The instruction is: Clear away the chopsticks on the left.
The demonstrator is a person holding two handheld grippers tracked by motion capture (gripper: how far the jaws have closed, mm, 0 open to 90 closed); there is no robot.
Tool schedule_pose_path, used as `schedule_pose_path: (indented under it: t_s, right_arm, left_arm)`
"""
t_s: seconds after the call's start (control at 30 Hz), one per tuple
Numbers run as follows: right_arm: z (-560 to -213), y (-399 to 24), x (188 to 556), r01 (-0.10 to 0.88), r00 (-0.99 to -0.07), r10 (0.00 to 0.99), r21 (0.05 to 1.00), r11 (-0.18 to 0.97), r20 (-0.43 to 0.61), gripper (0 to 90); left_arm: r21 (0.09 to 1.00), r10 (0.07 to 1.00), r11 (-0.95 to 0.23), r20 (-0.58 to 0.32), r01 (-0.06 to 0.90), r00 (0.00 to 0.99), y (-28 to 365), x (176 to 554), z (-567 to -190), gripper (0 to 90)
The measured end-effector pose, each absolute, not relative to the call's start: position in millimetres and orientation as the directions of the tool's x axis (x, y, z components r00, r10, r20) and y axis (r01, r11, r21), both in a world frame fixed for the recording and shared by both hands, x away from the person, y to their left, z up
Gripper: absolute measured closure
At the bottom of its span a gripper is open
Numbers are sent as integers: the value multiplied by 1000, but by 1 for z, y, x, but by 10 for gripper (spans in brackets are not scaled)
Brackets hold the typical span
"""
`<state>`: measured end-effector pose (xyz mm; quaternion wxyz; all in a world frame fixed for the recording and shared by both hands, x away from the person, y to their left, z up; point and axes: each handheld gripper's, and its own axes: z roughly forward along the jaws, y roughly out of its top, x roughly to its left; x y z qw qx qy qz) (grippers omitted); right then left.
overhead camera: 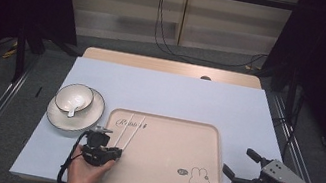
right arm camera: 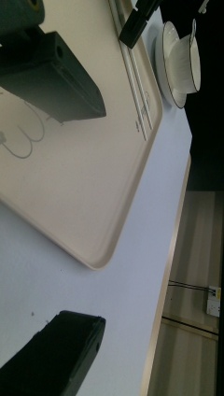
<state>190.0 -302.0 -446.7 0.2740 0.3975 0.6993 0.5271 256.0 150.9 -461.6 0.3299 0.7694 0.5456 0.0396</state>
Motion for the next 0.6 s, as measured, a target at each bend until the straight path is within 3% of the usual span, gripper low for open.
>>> schedule_pose_path:
  t_s: [0.07, 0.3, 0.33, 0.37, 0.6]
  right_arm:
    - [-447, -302, 190, 265, -532, 846, 956, 127, 36, 14]
    - [-447, -302, 191, 270, -531, 846, 954, 127, 38, 14]
    - [-447, -302, 190, 267, -533, 845, 955, 128, 36, 14]
    - [-447, -302, 190, 267, -533, 845, 955, 128, 36, 14]
    - [-447, -302, 190, 265, -533, 845, 956, 125, 37, 14]
  left_arm:
    - [556, 852, -184, -320, 811, 413, 153, 257, -463, 794]
    - [591, 812, -203, -344, 781, 471, 157, 258, -457, 617]
    - [603, 805, -211, -339, 769, 487, 158, 258, -456, 545]
    - [616, 793, -216, -341, 758, 504, 158, 258, -455, 545]
    - [748, 726, -234, -291, 622, 623, 167, 256, -437, 245]
